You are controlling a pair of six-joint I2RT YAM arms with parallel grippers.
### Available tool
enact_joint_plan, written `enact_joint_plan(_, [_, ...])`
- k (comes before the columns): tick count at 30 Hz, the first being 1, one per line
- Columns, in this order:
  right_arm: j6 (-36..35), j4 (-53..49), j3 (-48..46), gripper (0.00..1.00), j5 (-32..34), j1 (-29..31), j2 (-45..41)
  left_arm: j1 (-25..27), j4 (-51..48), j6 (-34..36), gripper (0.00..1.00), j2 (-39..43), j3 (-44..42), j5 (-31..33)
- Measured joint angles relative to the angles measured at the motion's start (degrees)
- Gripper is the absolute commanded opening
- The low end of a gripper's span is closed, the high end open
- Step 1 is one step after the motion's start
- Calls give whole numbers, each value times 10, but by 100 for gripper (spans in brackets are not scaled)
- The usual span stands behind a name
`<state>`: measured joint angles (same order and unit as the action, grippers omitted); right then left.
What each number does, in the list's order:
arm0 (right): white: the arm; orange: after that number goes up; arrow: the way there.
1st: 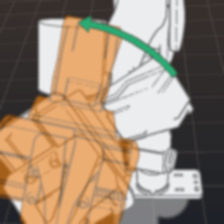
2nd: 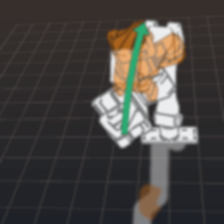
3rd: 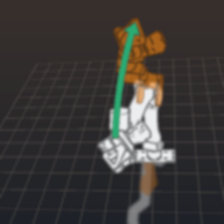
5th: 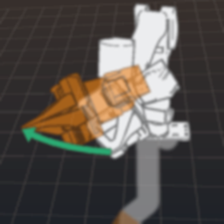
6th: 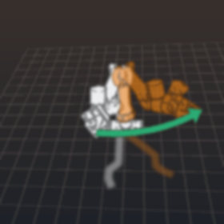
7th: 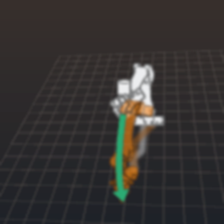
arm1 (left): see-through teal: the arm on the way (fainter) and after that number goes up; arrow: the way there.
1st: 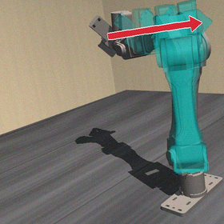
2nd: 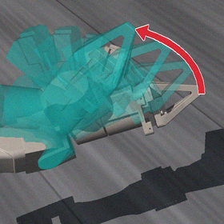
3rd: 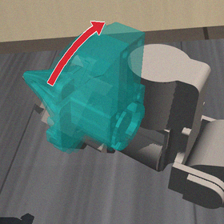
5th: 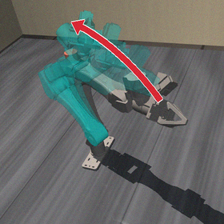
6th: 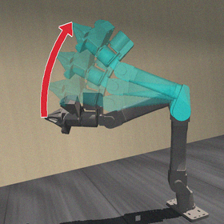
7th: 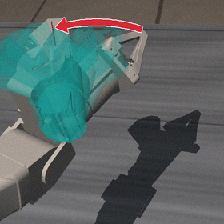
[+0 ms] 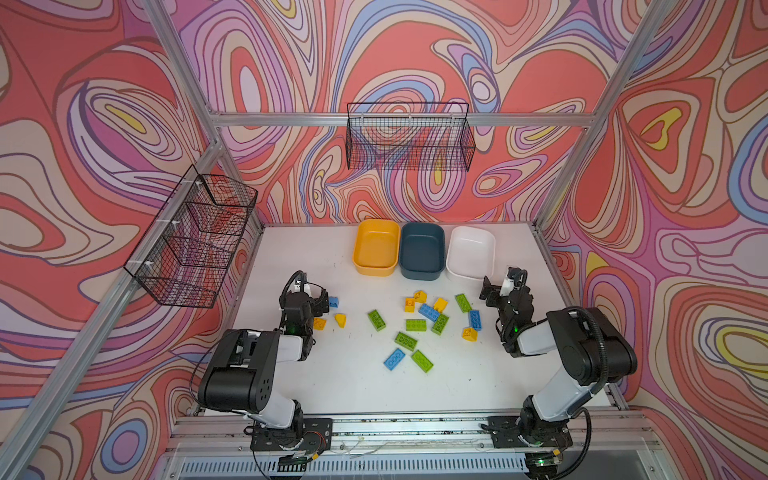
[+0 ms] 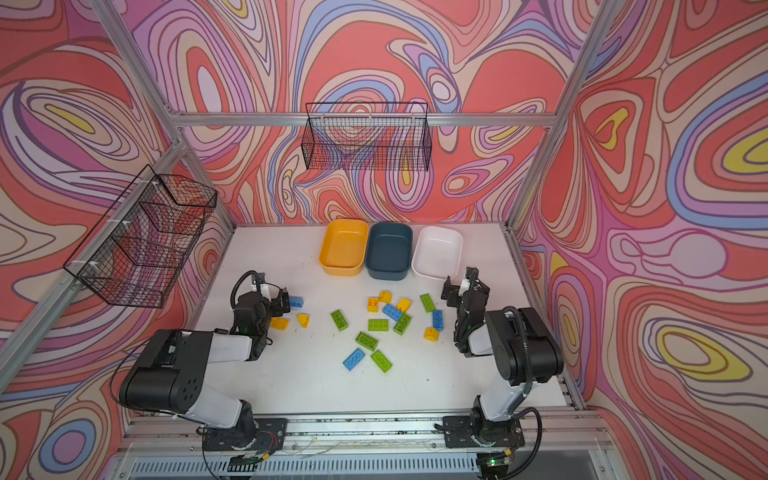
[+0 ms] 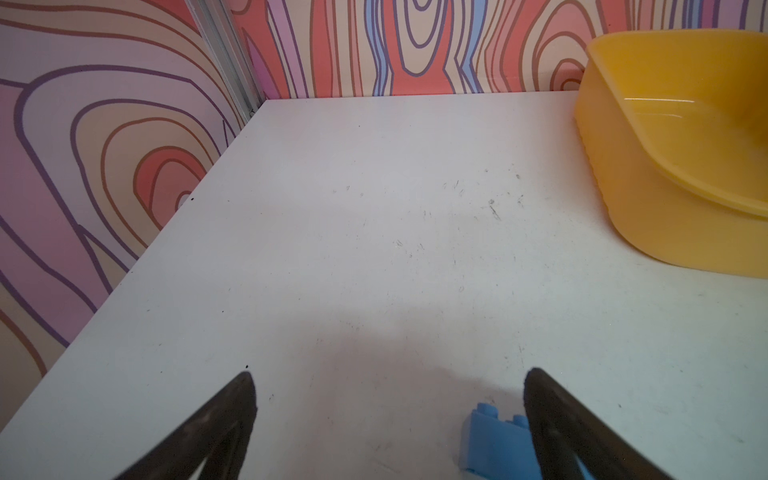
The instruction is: Sort the legos into containers by color
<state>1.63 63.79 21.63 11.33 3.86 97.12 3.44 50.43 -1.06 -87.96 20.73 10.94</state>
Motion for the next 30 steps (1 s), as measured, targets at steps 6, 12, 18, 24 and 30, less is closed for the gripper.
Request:
enact_joint_plan(6, [27,-166,35,94,31,4,-138,37,-72,17,100,33,24,49])
enact_joint_plan(12, [97,-353,124,90,50,12,-286,103,-262,14,100,107,188,103])
enact_joint_plan(18, [137,-557,183,75,36,57,-321,104,-531,-123,97,208,333,108])
enact_joint_plan(24, [155,-718,185,72,-15,86,-317,108,-726,-234,100,281,402,3])
enact_joint_plan(30, [160,-774,187,72,-31,121,-278,115,-830,-273,100,350,351,-87])
